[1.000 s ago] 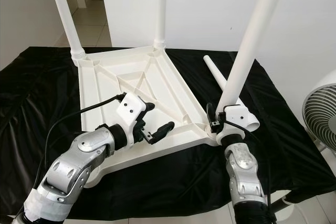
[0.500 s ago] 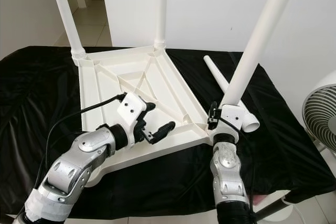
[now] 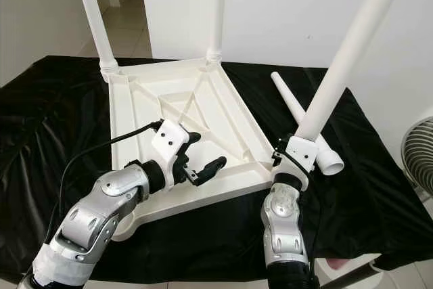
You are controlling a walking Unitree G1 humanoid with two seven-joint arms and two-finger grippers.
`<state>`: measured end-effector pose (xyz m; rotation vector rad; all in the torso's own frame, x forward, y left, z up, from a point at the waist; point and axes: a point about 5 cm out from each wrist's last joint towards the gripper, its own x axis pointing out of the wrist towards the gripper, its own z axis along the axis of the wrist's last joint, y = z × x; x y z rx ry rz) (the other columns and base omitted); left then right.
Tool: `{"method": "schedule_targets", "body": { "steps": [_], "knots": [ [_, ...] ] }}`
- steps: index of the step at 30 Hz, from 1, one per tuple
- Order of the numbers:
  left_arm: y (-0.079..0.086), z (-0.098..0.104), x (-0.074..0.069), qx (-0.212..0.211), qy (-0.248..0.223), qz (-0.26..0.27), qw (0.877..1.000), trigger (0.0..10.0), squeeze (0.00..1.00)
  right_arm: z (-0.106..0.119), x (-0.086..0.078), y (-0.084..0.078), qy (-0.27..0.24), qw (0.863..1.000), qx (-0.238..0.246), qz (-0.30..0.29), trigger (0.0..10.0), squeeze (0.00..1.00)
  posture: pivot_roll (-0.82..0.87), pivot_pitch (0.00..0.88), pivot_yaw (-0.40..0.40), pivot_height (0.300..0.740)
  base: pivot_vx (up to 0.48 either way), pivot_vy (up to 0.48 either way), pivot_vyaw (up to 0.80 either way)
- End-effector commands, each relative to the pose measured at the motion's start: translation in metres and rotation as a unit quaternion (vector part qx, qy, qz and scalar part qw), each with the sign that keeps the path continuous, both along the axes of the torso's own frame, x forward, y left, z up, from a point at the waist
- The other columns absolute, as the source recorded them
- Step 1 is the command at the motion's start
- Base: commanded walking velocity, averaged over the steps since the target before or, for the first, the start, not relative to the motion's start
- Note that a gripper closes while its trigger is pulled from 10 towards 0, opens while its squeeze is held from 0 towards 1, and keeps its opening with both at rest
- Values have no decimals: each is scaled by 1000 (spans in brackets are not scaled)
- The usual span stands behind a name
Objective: Building children table
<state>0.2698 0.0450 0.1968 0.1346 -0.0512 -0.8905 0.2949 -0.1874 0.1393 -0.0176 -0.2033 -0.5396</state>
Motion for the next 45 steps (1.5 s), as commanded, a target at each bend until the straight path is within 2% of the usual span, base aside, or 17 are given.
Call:
{"method": "schedule_targets", "body": {
  "steps": [1, 9, 12, 22, 32, 33, 35, 36, 37, 45],
  "knots": [
    [-1, 3, -1, -3, -2, 1, 1000, 10000, 0, -34, -10, -17, 84, 995, 19, -49, 10000, 0, -5, 54, 4, 740, 0, 0, 0],
    [-1, 2, -2, -5, -1, 1, 1000, 10000, 0, -33, -10, -16, 83, 995, 16, -53, 10000, 0, -5, 50, 2, 740, 0, 0, 0],
    [-2, 2, -3, -5, -2, 1, 1000, 10000, 0, -33, -12, -19, 84, 993, 31, -72, 10000, 0, -1, 47, -4, 740, 0, 0, 0],
    [-3, 2, -3, -6, -2, 2, 1000, 10000, 0, -35, -14, -23, 88, 991, 21, -99, 10000, 0, 5, 39, -9, 740, 0, 0, 0],
    [-4, 1, -4, -7, -1, 0, 1000, 10000, 0, -35, -13, -21, 87, 992, 18, -87, 10000, 0, -2, 33, -12, 740, 0, 0, 0],
    [-4, 1, -4, -7, -1, 0, 1000, 10000, 0, -34, -13, -20, 85, 993, 19, -82, 10000, 94, -2, 33, -12, 740, 0, 0, 0],
    [-4, 1, -4, -7, -1, -1, 1000, 10000, 0, -34, -13, -20, 82, 993, 21, -78, 10000, 94, -2, 33, -12, 740, 0, 0, 0],
    [-4, 1, -4, -7, -1, -1, 1000, 10000, 0, -33, -12, -19, 77, 994, 25, -71, 10000, 859, -2, 33, -12, 740, 0, 0, 0],
    [-4, 1, -4, -7, -1, -1, 1000, 10000, 0, -32, -12, -19, 70, 995, 26, -66, 10000, 1000, -2, 33, -12, 740, 0, 0, 0],
    [-6, 1, -4, -9, -1, -2, 1000, 10000, 0, -24, -8, -16, 44, 998, 22, -31, 10000, 1000, -5, 31, -12, 740, 0, 0, 0]
  ]
}}
